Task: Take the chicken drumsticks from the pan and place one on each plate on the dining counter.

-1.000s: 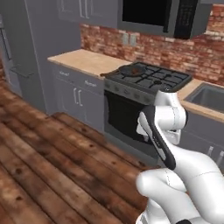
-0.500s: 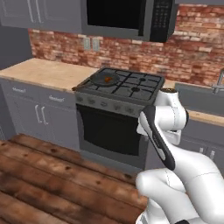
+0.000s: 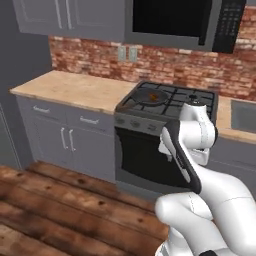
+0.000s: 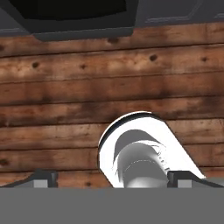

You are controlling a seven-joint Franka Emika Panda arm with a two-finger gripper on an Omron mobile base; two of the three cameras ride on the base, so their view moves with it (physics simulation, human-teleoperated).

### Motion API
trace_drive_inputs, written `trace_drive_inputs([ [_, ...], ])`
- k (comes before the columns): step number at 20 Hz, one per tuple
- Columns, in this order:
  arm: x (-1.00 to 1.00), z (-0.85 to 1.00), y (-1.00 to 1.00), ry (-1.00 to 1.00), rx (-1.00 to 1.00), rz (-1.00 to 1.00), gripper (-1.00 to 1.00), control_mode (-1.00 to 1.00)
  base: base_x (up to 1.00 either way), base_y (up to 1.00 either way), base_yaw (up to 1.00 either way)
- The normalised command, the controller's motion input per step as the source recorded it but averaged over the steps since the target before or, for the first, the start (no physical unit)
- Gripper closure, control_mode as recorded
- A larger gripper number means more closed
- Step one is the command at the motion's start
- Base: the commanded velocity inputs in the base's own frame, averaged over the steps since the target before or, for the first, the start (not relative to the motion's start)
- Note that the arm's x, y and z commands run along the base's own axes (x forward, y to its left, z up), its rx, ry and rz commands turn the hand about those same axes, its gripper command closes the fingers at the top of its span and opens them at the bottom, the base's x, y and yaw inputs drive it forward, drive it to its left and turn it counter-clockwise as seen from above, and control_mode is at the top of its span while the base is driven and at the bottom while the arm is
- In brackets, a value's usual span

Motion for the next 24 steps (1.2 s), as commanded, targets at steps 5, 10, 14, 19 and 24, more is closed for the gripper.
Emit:
trace_drive_inputs([
  [5, 0.00, 0.00, 0.00, 0.00, 0.00, 0.00, -1.00, 1.00, 0.60, 0.57, -0.56],
  [10, 0.00, 0.00, 0.00, 0.00, 0.00, 0.00, -1.00, 1.00, 0.59, 0.49, -0.73],
  [14, 0.00, 0.00, 0.00, 0.00, 0.00, 0.00, -1.00, 1.00, 0.52, 0.64, -0.55],
  [19, 0.00, 0.00, 0.00, 0.00, 0.00, 0.00, -1.00, 1.00, 0.60, 0.60, -0.23],
  [24, 0.00, 0.00, 0.00, 0.00, 0.00, 0.00, -1.00, 1.00, 0.65, 0.43, -0.07],
])
